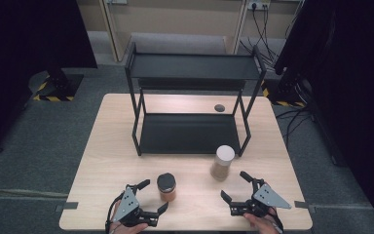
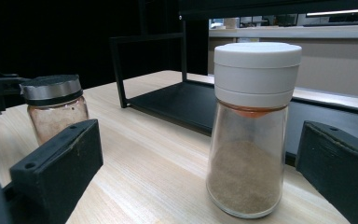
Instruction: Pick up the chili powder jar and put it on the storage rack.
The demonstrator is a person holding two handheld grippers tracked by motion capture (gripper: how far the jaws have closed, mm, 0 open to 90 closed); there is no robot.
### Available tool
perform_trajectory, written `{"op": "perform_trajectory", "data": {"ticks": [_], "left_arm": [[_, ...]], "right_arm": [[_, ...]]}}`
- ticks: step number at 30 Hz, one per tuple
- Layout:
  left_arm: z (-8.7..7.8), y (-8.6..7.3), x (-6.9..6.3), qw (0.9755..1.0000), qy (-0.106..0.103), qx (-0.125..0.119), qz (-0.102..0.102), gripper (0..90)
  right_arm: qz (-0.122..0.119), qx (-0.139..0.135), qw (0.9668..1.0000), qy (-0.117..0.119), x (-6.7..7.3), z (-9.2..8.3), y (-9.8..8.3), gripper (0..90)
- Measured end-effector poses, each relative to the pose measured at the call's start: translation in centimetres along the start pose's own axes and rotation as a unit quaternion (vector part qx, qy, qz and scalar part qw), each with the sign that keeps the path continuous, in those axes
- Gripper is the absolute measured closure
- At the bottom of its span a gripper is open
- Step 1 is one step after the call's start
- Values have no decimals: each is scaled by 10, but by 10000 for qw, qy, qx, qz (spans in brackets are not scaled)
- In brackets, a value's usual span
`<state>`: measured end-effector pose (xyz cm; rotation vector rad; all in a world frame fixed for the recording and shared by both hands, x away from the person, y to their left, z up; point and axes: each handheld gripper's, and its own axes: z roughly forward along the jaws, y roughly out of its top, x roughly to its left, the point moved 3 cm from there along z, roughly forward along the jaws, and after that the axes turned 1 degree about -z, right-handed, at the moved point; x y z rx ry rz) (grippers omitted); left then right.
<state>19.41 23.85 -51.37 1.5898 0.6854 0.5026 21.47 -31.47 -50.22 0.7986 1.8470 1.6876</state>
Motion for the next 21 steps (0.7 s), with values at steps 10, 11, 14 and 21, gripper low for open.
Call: {"op": "perform_trajectory", "data": {"ticks": [10, 11, 14, 21], "left_arm": [[0, 0, 0, 10000, -1, -19, 11, 17], [-1, 0, 0, 10000, 5, -23, 20, 17], [-1, 0, 0, 10000, 14, -48, 14, 17], [-1, 0, 0, 10000, 38, -49, 30, 17]], "right_arm": [[19, -43, 10000, -5, 0, 0, -1, 9], [19, -51, 10000, -1, 0, 0, -1, 9], [10, -70, 10000, 6, 1, 0, -1, 9], [4, -110, 9999, -11, 2, 0, -2, 9]]}}
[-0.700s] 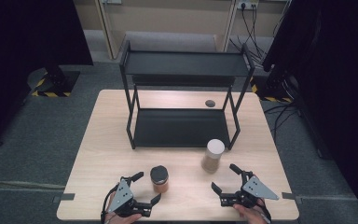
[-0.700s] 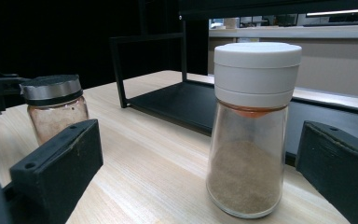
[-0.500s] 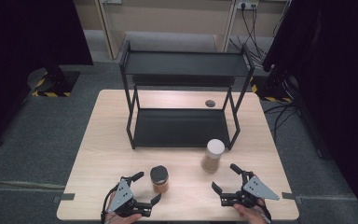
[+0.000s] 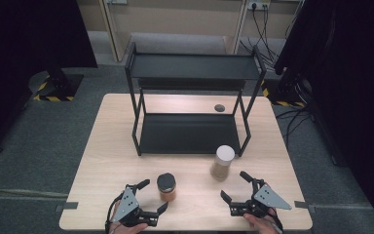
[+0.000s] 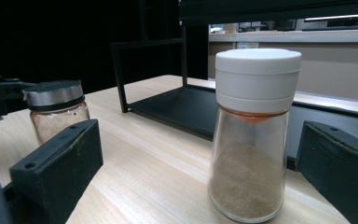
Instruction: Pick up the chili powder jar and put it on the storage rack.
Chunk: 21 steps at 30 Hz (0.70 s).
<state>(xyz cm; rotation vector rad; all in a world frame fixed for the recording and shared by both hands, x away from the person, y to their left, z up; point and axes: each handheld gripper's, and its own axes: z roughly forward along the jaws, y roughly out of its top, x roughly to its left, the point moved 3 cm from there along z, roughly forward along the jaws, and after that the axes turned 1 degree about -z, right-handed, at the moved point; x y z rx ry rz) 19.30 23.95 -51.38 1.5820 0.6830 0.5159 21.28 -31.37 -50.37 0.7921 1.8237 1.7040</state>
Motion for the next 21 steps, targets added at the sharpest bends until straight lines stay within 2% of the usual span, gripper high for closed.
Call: {"op": "perform_trajectory", "data": {"ticks": [11, 19, 21], "left_arm": [[2, 0, -2, 10000, 40, 9, 32, 17], [10, 3, -2, 10000, -37, 62, 46, 19], [14, 5, -4, 9998, -77, 106, 121, 20]], "right_arm": [[1, -21, 10000, -28, 2, -1, 0, 9], [-14, -16, 10000, -50, 3, 0, 1, 8], [-25, -17, 10000, -48, 3, 0, 1, 8]]}}
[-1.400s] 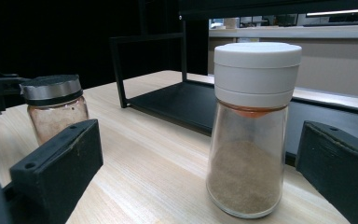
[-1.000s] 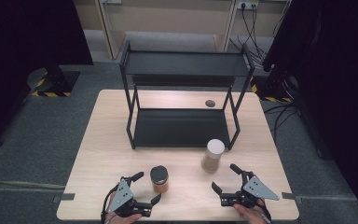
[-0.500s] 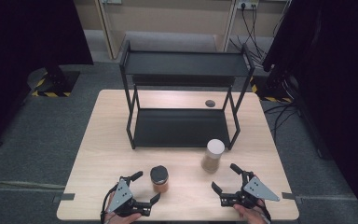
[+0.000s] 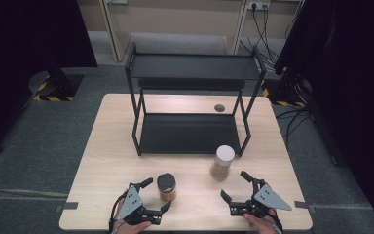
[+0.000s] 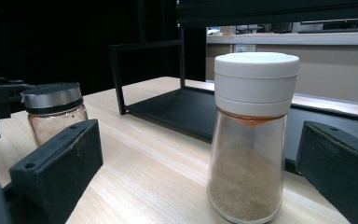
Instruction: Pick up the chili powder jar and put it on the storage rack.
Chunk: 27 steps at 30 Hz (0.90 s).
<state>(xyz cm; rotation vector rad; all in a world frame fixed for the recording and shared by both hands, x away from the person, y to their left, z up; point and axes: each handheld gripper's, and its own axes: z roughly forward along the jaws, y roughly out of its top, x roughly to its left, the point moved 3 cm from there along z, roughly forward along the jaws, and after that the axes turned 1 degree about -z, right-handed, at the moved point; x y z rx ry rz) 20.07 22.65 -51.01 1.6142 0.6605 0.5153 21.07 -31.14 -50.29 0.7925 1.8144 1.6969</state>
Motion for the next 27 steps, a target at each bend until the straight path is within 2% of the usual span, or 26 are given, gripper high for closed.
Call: {"op": "perform_trajectory", "data": {"ticks": [8, 14, 24, 27], "left_arm": [[7, 2, 4, 9999, 3, 131, -68, 23], [15, 5, 6, 9997, -35, 254, -46, 47], [24, 9, 10, 9990, -84, 441, 58, 218], [26, 11, 9, 9986, 13, 504, 155, 293]], "right_arm": [[-6, 10, 10000, 10, 0, 0, 0, 8], [4, 2, 10000, -14, 0, 0, 0, 8], [8, -1, 10000, 1, -1, 0, 0, 9], [-2, 1, 10000, -4, -1, -1, 0, 9]]}}
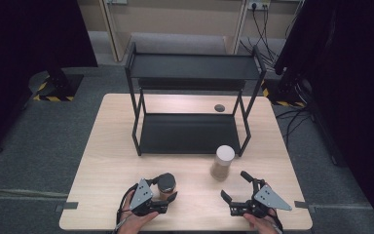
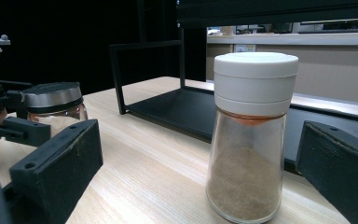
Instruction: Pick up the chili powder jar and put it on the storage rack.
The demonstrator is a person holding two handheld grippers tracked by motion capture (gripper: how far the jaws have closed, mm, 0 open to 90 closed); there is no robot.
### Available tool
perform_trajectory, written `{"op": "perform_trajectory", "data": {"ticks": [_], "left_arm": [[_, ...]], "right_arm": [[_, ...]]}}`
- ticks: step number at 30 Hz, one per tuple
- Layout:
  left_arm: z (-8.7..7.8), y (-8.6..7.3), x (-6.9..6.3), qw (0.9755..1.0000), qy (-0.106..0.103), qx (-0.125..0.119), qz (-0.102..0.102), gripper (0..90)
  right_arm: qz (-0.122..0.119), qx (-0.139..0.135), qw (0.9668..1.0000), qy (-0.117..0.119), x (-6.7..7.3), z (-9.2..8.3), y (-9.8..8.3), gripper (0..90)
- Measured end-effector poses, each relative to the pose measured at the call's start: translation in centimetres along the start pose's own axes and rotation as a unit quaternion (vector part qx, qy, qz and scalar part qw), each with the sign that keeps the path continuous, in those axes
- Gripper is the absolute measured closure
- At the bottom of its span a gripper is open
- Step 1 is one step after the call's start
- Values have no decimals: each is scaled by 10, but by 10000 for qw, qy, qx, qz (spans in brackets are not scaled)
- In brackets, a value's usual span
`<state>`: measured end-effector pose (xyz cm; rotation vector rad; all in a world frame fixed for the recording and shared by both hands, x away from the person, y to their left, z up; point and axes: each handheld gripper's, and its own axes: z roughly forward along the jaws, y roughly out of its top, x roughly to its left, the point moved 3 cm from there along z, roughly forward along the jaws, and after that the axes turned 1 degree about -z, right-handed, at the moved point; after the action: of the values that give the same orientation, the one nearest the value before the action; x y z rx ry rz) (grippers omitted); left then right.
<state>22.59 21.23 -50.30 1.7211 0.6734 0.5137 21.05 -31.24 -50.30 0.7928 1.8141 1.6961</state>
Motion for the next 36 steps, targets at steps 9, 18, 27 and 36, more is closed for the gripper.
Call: {"op": "perform_trajectory", "data": {"ticks": [9, 18, 27, 36], "left_arm": [[-2, 3, 0, 10000, -13, -1, -80, 316], [-11, 21, -1, 9998, 32, -202, -54, 316], [-12, 30, 3, 9998, 29, -152, -127, 316], [-12, 47, 5, 9998, 52, -201, -24, 316]], "right_arm": [[-16, -14, 10000, 5, 0, 0, 0, 8], [-10, -1, 10000, 18, 1, 1, 0, 8], [-2, 16, 10000, 24, 2, 1, 0, 9], [0, 3, 10000, 13, 2, 1, 0, 9]]}}
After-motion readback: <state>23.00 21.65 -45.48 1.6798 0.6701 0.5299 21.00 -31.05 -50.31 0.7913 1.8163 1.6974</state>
